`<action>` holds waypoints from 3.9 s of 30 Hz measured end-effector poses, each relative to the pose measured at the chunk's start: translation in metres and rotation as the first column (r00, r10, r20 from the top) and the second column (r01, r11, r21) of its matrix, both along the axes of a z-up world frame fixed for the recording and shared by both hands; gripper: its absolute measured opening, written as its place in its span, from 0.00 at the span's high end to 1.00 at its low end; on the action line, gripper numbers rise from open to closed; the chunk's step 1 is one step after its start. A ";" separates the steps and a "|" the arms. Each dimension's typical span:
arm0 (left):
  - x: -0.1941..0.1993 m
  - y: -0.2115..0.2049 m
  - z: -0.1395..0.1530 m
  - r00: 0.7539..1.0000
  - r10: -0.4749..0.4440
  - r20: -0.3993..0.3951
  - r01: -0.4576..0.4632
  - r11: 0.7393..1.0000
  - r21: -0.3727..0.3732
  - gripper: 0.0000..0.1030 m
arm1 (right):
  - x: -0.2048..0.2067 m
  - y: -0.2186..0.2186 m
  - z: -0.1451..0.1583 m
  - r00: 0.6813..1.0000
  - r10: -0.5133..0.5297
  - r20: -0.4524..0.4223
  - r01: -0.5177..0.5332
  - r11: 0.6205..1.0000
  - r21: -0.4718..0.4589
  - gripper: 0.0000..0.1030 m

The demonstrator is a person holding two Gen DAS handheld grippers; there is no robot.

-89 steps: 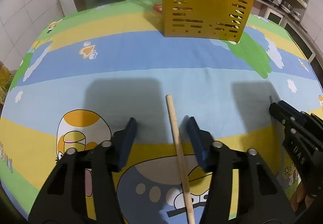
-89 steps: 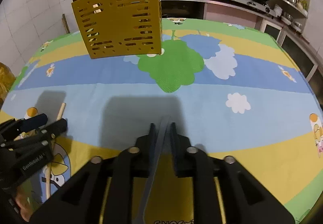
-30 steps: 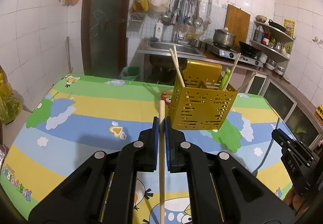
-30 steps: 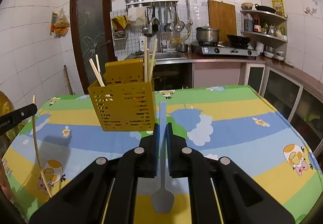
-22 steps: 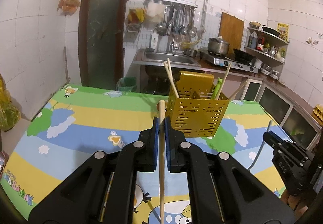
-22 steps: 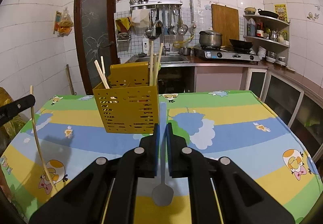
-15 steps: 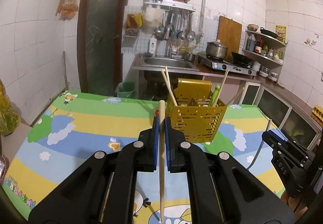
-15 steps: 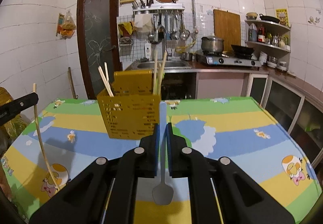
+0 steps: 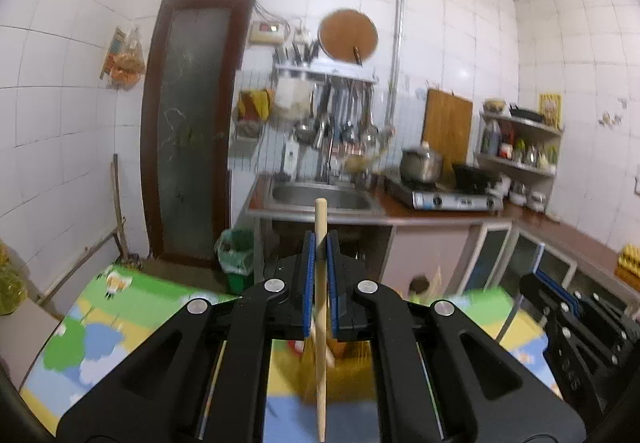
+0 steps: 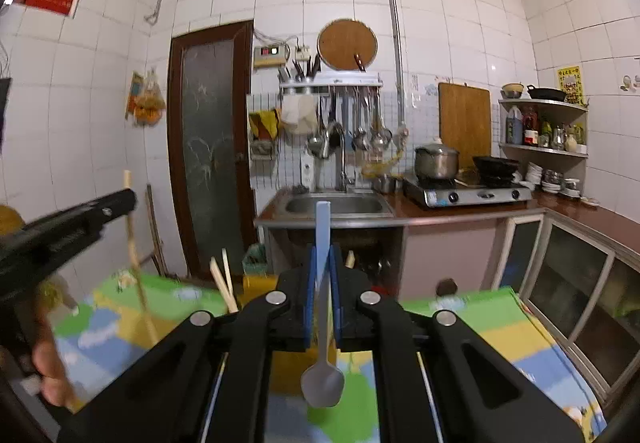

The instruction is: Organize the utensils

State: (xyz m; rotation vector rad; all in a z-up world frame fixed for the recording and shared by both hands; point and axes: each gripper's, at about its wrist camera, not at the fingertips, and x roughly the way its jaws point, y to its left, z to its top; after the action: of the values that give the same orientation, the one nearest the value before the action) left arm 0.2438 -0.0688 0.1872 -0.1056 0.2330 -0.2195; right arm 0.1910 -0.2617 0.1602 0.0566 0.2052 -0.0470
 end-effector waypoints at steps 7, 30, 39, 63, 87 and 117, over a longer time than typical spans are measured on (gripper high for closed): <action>0.052 -0.025 0.010 0.994 0.027 0.107 -0.025 1.000 -0.018 0.95 | 0.056 0.003 0.014 0.999 0.016 0.046 -0.015 0.999 -0.033 0.93; 0.034 0.010 -0.063 0.992 0.030 -0.120 -0.019 0.996 0.090 0.25 | 0.046 -0.012 -0.052 0.991 0.001 -0.133 -0.004 1.000 -0.018 0.43; -0.083 0.061 -0.100 0.991 0.069 -0.118 -0.060 0.995 0.077 0.05 | -0.057 -0.007 -0.091 0.984 -0.008 -0.178 0.007 1.000 -0.005 0.08; -0.190 0.075 -0.201 0.987 0.111 -0.117 -0.103 0.992 0.077 0.05 | -0.167 0.024 -0.172 0.994 -0.029 -0.108 0.030 1.000 0.003 0.05; -0.199 0.069 -0.200 0.992 0.105 -0.064 -0.099 0.990 0.101 0.05 | -0.174 0.023 -0.171 0.996 -0.041 -0.079 0.041 0.999 -0.003 0.05; -0.202 0.069 -0.197 0.992 0.118 -0.054 -0.112 0.988 0.108 0.05 | -0.178 0.021 -0.168 0.996 -0.043 -0.072 0.043 0.999 -0.005 0.05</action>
State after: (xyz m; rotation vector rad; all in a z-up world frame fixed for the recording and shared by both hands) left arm 0.0418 0.0003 -0.0095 -0.0210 0.2966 -0.0887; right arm 0.0129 -0.2409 -0.0081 0.0558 0.2765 -0.0924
